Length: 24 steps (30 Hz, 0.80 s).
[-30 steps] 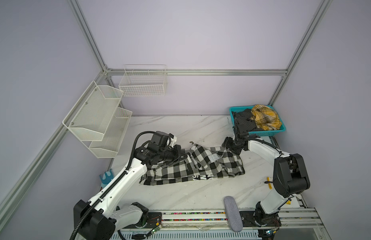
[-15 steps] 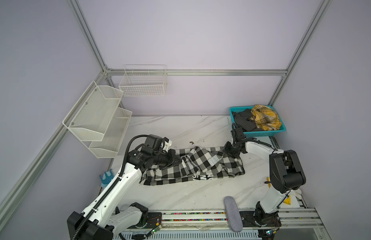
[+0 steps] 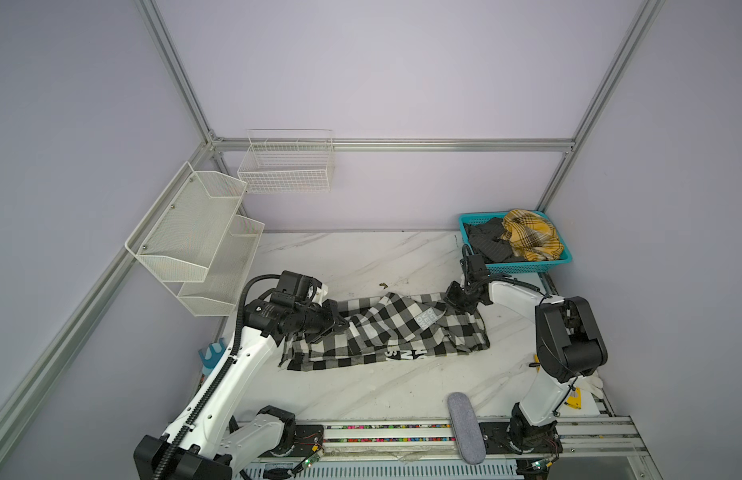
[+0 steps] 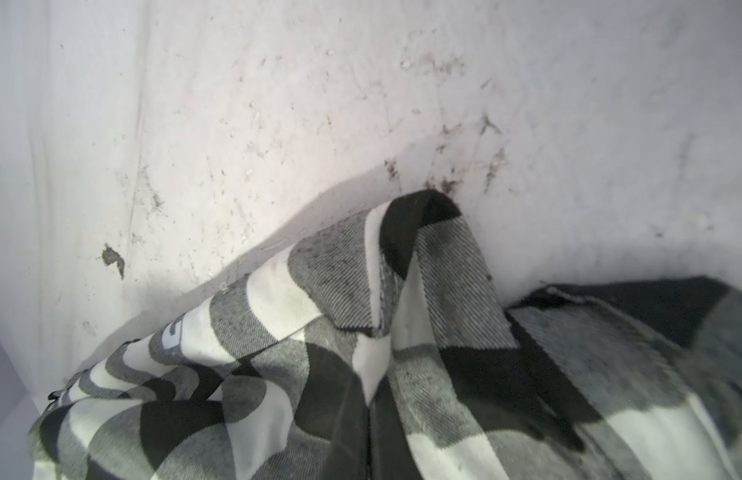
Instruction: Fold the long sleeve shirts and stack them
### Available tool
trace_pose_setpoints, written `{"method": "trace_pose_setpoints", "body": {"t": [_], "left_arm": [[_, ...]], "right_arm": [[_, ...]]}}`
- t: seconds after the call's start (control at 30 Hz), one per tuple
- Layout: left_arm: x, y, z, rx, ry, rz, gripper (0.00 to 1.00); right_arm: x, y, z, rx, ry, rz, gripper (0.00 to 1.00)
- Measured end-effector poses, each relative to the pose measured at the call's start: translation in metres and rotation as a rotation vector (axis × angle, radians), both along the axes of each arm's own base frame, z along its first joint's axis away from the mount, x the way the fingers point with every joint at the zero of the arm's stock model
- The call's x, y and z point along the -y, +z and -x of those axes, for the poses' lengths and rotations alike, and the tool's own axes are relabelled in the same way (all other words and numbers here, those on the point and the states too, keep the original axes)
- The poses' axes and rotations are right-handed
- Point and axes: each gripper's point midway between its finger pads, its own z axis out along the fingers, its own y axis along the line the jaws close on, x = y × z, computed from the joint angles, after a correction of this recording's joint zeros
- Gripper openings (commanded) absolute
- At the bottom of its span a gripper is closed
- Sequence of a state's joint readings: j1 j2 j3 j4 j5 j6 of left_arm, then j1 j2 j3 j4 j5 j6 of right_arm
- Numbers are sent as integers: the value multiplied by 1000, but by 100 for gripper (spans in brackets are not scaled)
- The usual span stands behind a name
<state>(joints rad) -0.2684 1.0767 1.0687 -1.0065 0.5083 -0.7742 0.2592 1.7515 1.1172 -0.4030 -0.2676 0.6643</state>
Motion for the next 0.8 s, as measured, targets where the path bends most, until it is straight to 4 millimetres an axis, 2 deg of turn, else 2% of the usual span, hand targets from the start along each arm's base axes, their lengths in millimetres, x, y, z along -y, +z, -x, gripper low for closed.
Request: {"method": "trace_pose_setpoints", "body": {"t": [0.13,0.2,0.33,0.43,0.53,0.63,0.8], "left_arm": [[-29,-15,-10,-15,77,-102,0],[-47,-25,-15,-29,124,-174,0],[-75,-43,-27,-62,195,-274,0],[-79,-58,-37,-92,201,-286,0],[-79,-82,-42,-145,188,-301,0],[-86,-104,-43,-202,195,-313,0],[-102,-123,-53,-263,235,-295,0]], "right_arm": [[2,13,8,32,-1,-3,0],[4,12,16,28,-1,1,0],[8,-10,38,-26,4,13,0],[7,-26,51,-71,14,12,0],[4,-30,50,-73,18,-1,0],[2,-23,43,-50,20,-11,0],[-4,-12,33,-21,19,-37,0]]}}
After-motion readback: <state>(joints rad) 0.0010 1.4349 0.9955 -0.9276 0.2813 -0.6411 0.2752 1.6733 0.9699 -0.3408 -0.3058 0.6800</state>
